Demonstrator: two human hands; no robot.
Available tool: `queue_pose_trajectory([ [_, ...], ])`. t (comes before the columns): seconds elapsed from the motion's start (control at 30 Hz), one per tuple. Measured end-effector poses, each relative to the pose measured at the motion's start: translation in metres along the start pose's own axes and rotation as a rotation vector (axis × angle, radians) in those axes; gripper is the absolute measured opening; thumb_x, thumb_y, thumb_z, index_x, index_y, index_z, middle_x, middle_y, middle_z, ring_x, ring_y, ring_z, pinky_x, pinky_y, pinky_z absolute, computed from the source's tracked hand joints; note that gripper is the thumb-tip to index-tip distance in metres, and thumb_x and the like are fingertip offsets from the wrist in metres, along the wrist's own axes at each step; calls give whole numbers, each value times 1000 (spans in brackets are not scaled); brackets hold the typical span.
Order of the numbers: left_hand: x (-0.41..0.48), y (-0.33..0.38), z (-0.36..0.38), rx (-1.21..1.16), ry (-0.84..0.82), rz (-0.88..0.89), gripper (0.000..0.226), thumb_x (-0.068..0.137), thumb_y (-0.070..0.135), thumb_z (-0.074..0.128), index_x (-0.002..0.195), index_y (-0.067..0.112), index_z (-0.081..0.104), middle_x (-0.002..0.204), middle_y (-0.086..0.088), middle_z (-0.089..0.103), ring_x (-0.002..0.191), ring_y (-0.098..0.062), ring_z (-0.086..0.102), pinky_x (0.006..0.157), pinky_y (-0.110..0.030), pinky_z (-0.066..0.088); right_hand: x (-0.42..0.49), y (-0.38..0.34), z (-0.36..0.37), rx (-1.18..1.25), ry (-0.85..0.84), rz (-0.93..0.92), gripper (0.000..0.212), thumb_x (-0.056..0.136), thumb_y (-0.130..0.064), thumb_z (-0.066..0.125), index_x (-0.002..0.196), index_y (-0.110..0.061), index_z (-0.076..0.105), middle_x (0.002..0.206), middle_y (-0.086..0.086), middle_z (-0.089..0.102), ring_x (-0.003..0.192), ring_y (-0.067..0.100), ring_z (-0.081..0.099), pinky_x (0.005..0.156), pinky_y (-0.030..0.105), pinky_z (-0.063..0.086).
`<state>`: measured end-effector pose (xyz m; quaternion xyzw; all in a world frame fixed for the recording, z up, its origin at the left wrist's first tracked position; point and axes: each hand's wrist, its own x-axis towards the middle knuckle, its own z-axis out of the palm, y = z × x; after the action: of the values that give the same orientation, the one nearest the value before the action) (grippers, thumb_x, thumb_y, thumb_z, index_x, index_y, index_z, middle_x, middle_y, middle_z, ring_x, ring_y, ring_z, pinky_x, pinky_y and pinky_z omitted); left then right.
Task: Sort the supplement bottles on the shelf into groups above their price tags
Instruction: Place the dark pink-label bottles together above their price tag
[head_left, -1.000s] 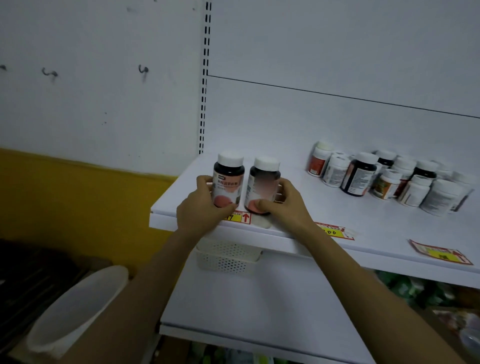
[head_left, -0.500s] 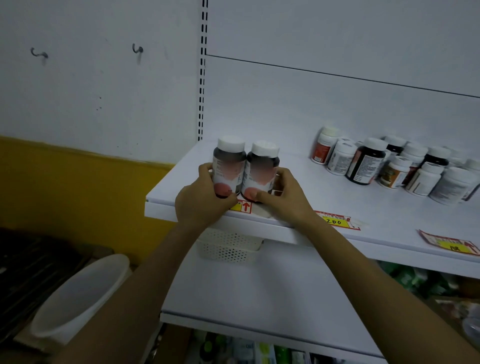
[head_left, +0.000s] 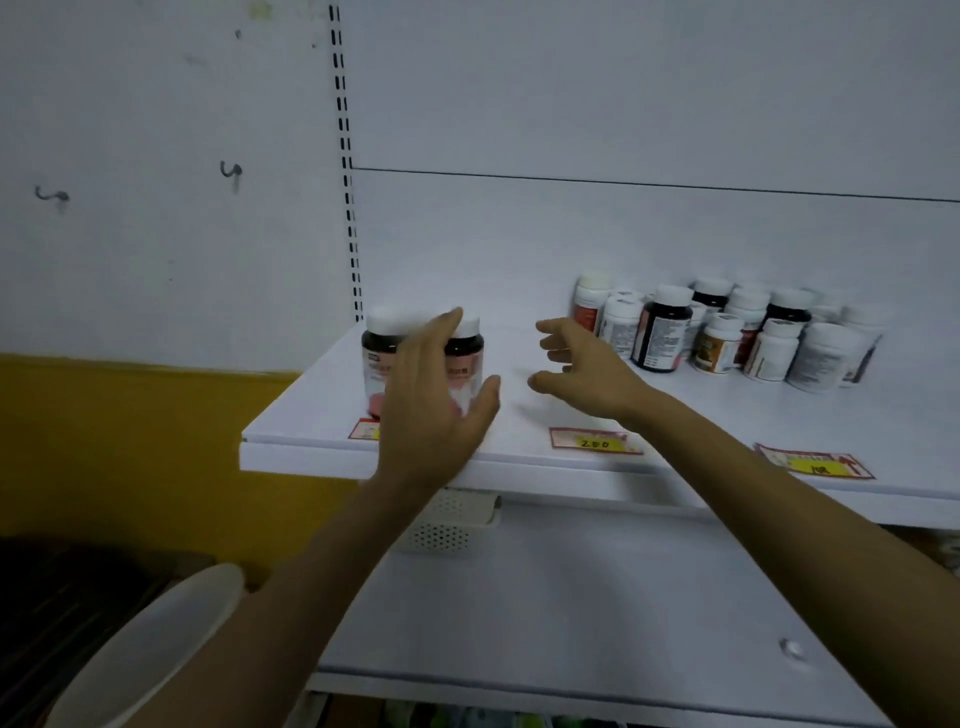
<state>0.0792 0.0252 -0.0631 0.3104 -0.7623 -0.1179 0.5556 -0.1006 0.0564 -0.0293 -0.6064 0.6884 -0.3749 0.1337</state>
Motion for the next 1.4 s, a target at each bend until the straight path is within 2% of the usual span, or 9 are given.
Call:
queue_pose_trajectory([
  [0.17, 13, 46, 72, -50, -176, 68, 62, 86, 37, 58, 139, 18, 34, 141, 0, 42, 128, -13, 37, 104, -24, 31, 1, 37, -52, -150, 100, -29, 55, 85, -19, 65, 135, -12, 42, 137, 9, 51, 122, 22, 50, 95, 29, 42],
  [0.3, 17, 65, 135, -14, -293, -18, 63, 86, 42, 58, 140, 22, 32, 144, 4, 39, 129, -13, 37, 103, -23, 30, 9, 73, -96, -249, 162, -39, 48, 85, -17, 64, 130, -9, 49, 132, 10, 55, 118, 24, 53, 93, 29, 43],
  [0.5, 30, 85, 205, -17, -438, -242, 69, 87, 43, 57, 143, 21, 24, 148, 0, 33, 134, -20, 34, 108, -37, 32, 41, 113, -140, -347, 178, -89, 56, 86, -18, 60, 137, -13, 38, 137, 15, 45, 121, 30, 49, 94, 38, 44],
  [0.63, 33, 81, 235, 13, -543, -363, 73, 86, 47, 57, 144, 20, 22, 149, -1, 34, 135, -21, 33, 109, -39, 32, 71, 133, -156, -486, 107, -106, 65, 88, -26, 59, 144, -15, 28, 144, 18, 37, 126, 33, 43, 101, 41, 40],
  [0.8, 33, 71, 241, 0, -518, -453, 81, 83, 43, 62, 146, 20, 17, 145, -4, 41, 131, -21, 41, 107, -37, 35, 100, 149, -160, -513, -32, -53, 64, 92, -36, 53, 147, -14, 27, 146, 17, 37, 131, 32, 39, 103, 39, 35],
  [1.07, 35, 80, 235, -70, -444, -418, 84, 81, 35, 68, 145, 19, 16, 148, -2, 35, 131, -18, 41, 97, -22, 33, 93, 151, -153, -338, 146, -133, 53, 82, -45, 64, 127, -20, 52, 125, 7, 55, 107, 20, 53, 80, 27, 39],
  [1.17, 36, 86, 231, -124, -426, -404, 81, 79, 28, 70, 143, 17, 21, 146, -5, 38, 128, -18, 43, 98, -23, 35, 76, 140, -147, -146, 218, -121, 48, 79, -48, 67, 117, -20, 58, 116, 1, 60, 97, 15, 55, 80, 30, 49],
  [1.3, 32, 85, 231, -169, -346, -412, 74, 74, 34, 74, 134, 22, 33, 116, 7, 49, 88, 1, 51, 70, -7, 38, 57, 126, -139, 190, 247, -21, 48, 75, -51, 69, 109, -20, 57, 102, -2, 62, 85, 11, 62, 76, 32, 55],
  [1.4, 28, 81, 228, -208, -299, -446, 59, 76, 35, 71, 126, 25, 41, 109, 9, 52, 85, -2, 54, 65, -9, 39, 44, 126, -131, 408, 198, -2, 54, 82, -50, 63, 124, -18, 51, 100, -6, 61, 82, 3, 59, 71, 20, 51],
])
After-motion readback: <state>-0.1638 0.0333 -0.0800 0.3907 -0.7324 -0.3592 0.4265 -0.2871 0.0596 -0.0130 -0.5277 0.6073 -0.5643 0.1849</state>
